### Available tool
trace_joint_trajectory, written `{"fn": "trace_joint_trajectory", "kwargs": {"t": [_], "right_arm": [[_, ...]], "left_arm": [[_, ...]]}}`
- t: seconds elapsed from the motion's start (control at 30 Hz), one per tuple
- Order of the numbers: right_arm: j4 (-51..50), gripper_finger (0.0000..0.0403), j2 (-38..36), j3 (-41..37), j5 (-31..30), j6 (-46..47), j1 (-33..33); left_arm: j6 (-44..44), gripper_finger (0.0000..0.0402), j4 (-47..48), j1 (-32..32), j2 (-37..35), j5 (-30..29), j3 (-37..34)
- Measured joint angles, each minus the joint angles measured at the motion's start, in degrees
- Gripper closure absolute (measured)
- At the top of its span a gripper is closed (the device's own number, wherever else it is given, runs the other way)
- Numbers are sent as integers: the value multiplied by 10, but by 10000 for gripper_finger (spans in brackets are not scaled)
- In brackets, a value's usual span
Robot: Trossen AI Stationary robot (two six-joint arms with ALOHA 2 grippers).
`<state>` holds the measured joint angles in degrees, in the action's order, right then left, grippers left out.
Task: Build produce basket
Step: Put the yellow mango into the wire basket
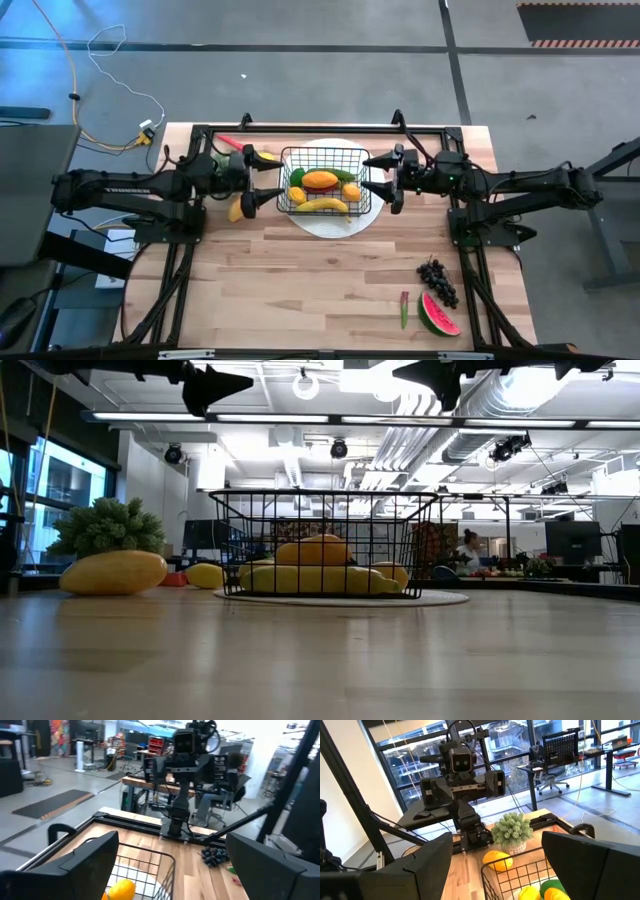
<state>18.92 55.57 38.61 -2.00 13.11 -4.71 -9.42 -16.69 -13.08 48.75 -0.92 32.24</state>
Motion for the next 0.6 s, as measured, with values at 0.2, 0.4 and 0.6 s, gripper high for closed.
{"fn": "trace_joint_trajectory", "kwargs": {"t": [0.2, 0.4, 0.6], "right_arm": [[-9, 114, 0, 0, 3, 14, 0], [-15, 114, 0, 0, 7, 14, 0], [-33, 114, 0, 0, 8, 20, 0]], "left_arm": [[5, 44, 78, 0, 0, -13, 39], [-55, 44, 426, 2, 14, -83, 153], [-158, 44, 625, 33, 21, -136, 145]]}}
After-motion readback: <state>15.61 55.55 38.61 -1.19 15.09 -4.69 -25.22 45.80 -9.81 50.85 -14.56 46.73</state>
